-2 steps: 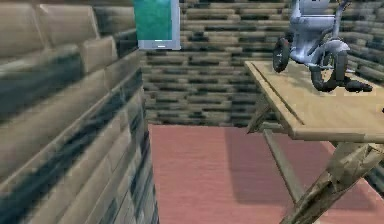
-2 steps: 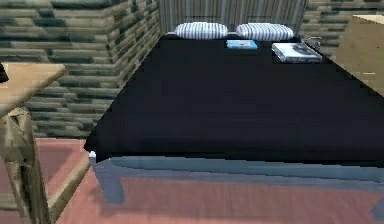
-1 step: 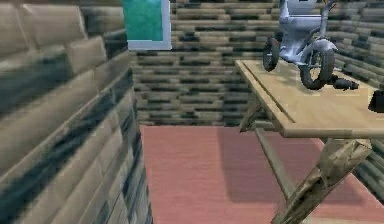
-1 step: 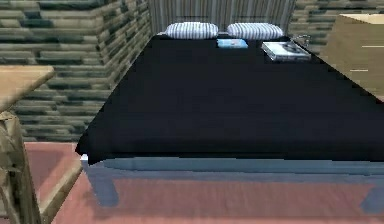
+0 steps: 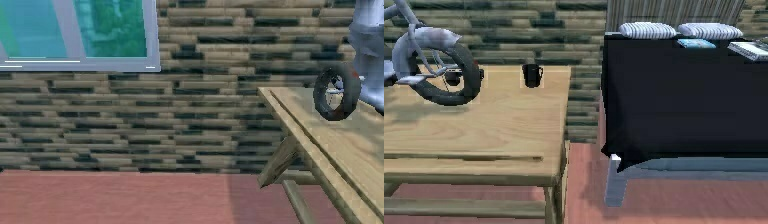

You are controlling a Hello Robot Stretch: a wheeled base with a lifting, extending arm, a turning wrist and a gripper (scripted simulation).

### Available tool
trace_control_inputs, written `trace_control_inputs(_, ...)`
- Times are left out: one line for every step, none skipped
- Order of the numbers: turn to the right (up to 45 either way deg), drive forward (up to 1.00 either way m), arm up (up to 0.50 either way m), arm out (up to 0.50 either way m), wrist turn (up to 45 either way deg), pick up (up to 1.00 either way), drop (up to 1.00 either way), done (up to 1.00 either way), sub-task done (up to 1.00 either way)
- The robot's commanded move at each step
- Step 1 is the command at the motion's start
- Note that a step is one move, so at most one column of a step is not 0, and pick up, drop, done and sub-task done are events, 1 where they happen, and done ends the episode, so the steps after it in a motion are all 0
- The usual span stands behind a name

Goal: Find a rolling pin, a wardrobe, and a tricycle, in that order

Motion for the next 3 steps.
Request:
trace_control_inputs(6.0,0.0,0.0,0.0,0.0,0.0,0.0,0.0,0.0)
trace_control_inputs(0.0,0.05,0.0,0.0,0.0,0.0,0.0,0.0,0.0)
trace_control_inputs(-45.0,0.0,0.0,0.0,0.0,0.0,0.0,0.0,0.0)
